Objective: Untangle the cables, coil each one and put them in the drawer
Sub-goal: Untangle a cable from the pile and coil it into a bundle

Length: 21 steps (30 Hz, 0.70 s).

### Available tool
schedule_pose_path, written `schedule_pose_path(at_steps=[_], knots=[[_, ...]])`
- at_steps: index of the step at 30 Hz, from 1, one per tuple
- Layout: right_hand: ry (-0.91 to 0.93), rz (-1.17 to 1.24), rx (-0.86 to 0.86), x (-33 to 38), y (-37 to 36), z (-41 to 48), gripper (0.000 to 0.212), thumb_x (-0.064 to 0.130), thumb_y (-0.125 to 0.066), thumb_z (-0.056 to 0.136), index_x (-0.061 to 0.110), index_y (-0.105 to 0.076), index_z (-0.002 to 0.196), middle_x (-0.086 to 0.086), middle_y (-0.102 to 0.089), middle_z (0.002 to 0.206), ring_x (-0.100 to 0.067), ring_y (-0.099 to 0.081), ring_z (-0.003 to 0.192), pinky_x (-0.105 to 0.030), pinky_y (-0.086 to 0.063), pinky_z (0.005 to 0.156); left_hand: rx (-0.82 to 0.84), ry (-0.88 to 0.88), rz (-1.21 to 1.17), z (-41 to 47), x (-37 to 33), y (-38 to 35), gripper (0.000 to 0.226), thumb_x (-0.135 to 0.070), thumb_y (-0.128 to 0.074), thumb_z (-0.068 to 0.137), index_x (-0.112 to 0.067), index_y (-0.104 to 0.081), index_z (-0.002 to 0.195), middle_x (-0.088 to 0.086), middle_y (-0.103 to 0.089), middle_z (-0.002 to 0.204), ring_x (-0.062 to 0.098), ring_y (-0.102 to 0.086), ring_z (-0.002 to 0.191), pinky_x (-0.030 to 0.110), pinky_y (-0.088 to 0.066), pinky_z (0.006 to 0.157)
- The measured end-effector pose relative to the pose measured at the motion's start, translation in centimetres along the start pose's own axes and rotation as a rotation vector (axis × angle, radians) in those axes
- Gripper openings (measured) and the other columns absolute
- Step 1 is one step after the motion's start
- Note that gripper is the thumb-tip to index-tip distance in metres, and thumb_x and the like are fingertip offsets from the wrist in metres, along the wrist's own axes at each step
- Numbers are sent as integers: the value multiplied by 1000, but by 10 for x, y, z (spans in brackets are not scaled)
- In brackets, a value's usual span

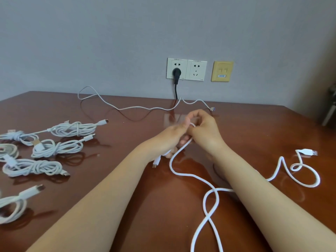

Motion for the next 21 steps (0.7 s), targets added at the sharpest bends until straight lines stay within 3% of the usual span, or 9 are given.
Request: schedule_pose_path(at_steps=[3, 8, 14, 18, 21], knots=[[-153, 101, 26, -16, 3, 0, 29, -13, -52, 83, 15, -47, 78, -7, -57, 71, -4, -45, 30, -16, -38, 35, 138, 57, 104, -5, 10, -6, 44, -55, -33, 92, -20, -51, 71, -6, -33, 58, 4, -18, 38, 13, -17, 36], [-108, 44, 85, -7, 3, 1, 26, 0, -73, 75, 12, -51, 79, -5, -46, 59, -1, -38, 27, -13, -30, 32, 245, 101, 122, -10, 13, -7, 18, -30, -46, 97, -18, -60, 99, -7, -34, 56, 2, -21, 38, 12, -20, 35], [-89, 10, 51, -8, 9, 7, 23, 5, -76, 74, 14, -55, 74, -2, -49, 59, -1, -38, 31, -14, -30, 34, 162, 119, 86, -3, 17, 1, 26, -26, -43, 100, -13, -60, 86, -10, -34, 45, 4, -23, 39, 13, -23, 38], [-62, 30, 70, -4, 5, 7, 18, 4, -68, 82, 15, -55, 76, 0, -48, 60, 2, -40, 32, -11, -30, 36, 48, 100, 57, 0, 15, 5, 29, -31, -40, 100, -14, -53, 80, -8, -43, 47, 3, -50, 39, 13, -44, 44], [-77, 41, 128, -7, -3, 5, 15, 2, -54, 91, 15, -53, 84, -1, -48, 64, 1, -41, 36, -12, -35, 40, 17, 75, 43, 0, 14, 8, 30, -35, -37, 100, -15, -49, 80, -8, -46, 51, 4, -44, 33, 15, -37, 36]])
Point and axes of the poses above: each hand's wrist, its own z-axis towards the middle knuckle, its own y-axis out of the back of the hand, x = y × z, the point moved 10 cm from there along z, towards the middle knuckle
